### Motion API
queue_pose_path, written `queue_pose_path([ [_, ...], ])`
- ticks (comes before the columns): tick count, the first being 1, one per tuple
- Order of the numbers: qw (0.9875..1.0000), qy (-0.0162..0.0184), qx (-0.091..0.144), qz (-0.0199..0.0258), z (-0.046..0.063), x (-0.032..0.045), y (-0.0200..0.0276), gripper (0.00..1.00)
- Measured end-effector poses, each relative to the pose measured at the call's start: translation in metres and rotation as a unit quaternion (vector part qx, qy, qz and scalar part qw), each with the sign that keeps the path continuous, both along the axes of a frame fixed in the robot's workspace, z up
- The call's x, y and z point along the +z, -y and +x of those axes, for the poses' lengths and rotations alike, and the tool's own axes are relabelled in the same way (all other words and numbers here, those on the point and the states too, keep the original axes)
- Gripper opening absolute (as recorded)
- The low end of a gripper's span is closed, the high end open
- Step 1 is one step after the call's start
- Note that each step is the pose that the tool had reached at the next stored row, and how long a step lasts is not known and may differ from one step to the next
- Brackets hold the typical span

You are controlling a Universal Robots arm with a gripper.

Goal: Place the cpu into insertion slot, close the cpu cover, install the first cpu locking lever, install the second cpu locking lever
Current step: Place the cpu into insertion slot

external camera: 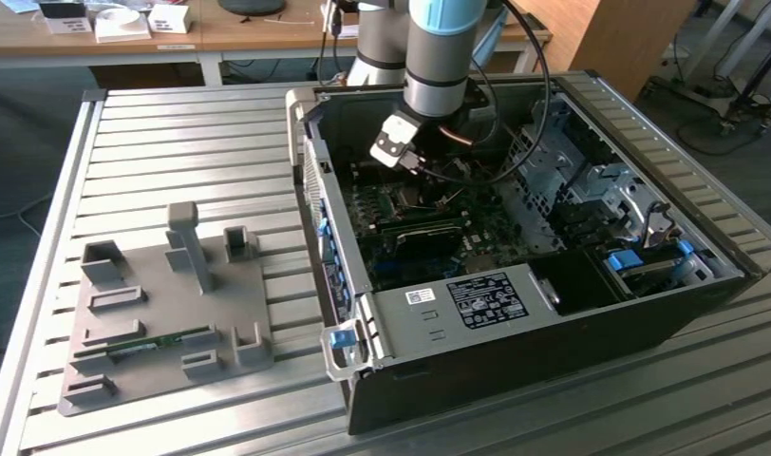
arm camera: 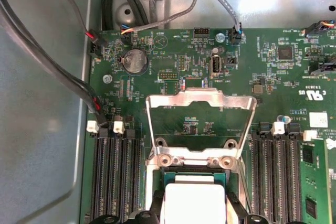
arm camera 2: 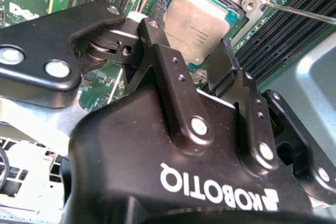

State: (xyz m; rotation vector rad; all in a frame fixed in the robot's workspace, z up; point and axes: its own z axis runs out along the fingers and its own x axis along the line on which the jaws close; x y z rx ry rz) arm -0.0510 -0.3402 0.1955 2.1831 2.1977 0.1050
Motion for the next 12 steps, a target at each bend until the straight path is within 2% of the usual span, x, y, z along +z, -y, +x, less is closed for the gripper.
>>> queue_pose_path([
  [12,1.0000,0.0000,0.000,0.0000,-0.0007,0.0002,0.0001,0.54],
])
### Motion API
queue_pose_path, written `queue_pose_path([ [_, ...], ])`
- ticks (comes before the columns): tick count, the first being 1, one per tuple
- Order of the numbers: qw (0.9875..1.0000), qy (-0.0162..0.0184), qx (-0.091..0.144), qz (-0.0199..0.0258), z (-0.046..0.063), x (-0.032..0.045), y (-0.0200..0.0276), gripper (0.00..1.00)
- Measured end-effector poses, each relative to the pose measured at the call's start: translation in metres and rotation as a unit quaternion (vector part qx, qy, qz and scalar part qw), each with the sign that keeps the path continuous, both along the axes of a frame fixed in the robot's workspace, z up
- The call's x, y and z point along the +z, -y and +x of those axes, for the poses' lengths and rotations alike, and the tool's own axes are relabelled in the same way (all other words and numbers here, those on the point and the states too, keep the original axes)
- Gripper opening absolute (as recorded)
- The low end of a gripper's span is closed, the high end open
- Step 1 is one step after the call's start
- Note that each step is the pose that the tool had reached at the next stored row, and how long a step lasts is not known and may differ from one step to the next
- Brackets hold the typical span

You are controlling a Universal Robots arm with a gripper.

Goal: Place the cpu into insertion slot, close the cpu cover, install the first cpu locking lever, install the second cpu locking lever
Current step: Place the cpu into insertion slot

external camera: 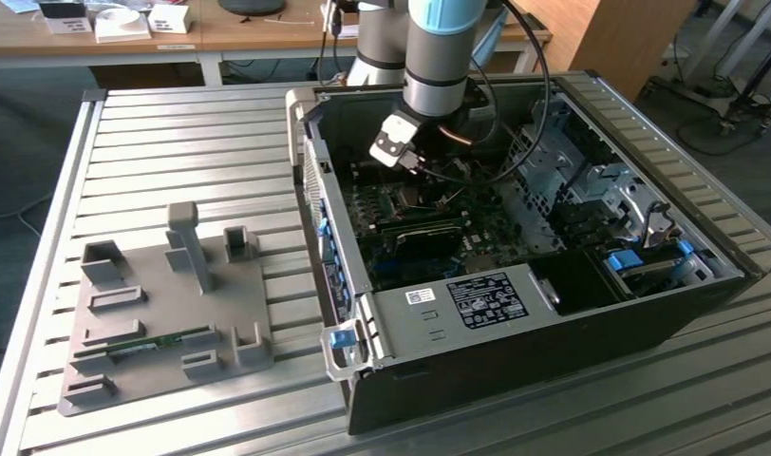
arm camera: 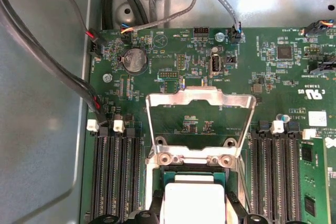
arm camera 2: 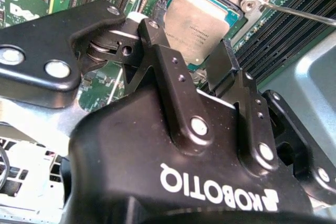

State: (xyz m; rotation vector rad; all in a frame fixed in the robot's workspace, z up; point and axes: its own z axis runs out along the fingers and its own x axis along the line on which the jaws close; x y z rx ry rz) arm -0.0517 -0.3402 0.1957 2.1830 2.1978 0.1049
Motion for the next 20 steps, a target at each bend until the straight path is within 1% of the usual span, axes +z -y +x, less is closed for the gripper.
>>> queue_pose_path([
  [20,1.0000,0.0001,0.000,0.0001,-0.0007,-0.0014,-0.0001,0.54],
])
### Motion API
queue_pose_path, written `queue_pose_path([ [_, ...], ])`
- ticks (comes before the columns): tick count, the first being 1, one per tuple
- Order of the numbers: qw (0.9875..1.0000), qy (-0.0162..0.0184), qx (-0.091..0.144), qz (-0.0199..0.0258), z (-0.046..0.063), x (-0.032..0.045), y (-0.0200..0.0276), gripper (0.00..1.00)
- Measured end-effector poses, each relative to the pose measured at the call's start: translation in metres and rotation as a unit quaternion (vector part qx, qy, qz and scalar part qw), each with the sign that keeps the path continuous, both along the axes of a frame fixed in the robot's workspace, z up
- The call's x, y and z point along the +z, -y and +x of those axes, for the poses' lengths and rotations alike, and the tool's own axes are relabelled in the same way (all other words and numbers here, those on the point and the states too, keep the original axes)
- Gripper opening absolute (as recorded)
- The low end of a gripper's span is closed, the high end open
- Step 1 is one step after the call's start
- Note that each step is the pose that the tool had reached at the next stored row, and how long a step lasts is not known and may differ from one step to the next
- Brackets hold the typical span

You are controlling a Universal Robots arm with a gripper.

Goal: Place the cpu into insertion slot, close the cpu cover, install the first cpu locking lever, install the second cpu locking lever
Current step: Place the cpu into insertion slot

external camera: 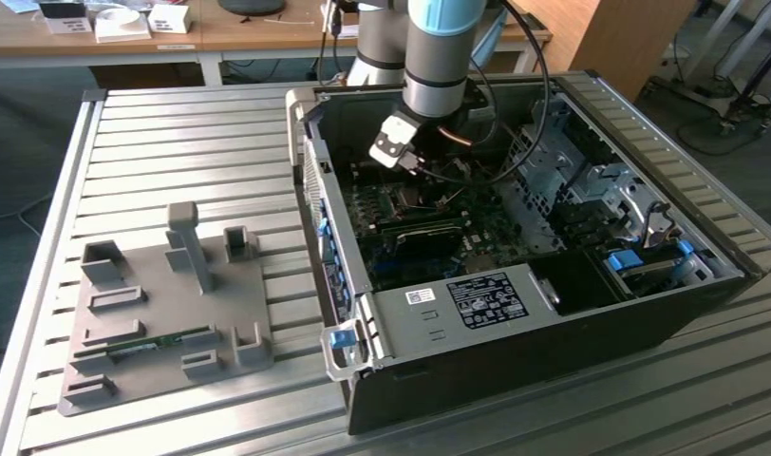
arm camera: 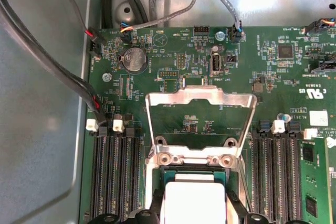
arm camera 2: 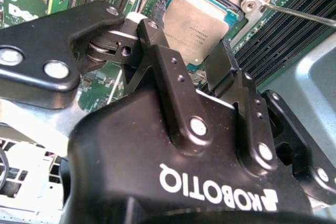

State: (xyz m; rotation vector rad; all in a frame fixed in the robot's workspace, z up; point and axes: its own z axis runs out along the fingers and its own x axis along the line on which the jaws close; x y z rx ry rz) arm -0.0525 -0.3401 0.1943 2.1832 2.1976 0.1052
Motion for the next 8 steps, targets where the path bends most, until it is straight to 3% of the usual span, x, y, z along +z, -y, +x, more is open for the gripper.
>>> queue_pose_path([
  [8,1.0000,-0.0001,0.000,-0.0001,-0.0002,-0.0003,0.0001,0.54],
])
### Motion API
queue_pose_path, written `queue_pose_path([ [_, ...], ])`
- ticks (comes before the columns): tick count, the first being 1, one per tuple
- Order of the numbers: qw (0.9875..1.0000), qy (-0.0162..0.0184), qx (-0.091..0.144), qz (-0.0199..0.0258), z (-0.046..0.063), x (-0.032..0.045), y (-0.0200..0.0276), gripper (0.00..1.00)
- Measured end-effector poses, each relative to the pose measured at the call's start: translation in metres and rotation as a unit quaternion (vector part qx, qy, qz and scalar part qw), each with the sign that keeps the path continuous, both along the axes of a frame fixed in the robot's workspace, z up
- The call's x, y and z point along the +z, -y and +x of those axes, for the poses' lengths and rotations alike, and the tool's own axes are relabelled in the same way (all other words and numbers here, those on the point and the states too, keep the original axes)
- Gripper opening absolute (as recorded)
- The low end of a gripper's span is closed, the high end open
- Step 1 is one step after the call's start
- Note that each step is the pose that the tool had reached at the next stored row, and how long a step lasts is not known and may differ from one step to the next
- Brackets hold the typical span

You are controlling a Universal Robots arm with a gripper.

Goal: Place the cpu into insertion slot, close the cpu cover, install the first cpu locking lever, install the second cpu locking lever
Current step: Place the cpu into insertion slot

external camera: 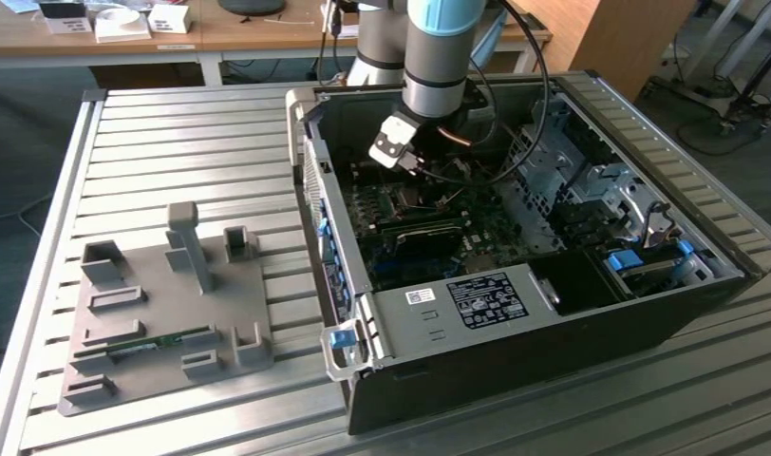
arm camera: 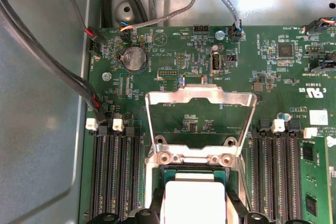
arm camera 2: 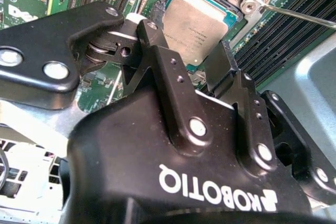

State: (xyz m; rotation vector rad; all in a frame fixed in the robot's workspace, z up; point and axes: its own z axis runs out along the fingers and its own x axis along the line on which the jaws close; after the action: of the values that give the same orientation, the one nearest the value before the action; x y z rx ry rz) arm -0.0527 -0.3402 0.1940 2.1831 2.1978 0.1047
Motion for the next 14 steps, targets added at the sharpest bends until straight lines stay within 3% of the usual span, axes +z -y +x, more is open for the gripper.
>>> queue_pose_path([
  [14,1.0000,0.0000,0.000,-0.0001,-0.0001,-0.0007,0.0000,0.54],
])
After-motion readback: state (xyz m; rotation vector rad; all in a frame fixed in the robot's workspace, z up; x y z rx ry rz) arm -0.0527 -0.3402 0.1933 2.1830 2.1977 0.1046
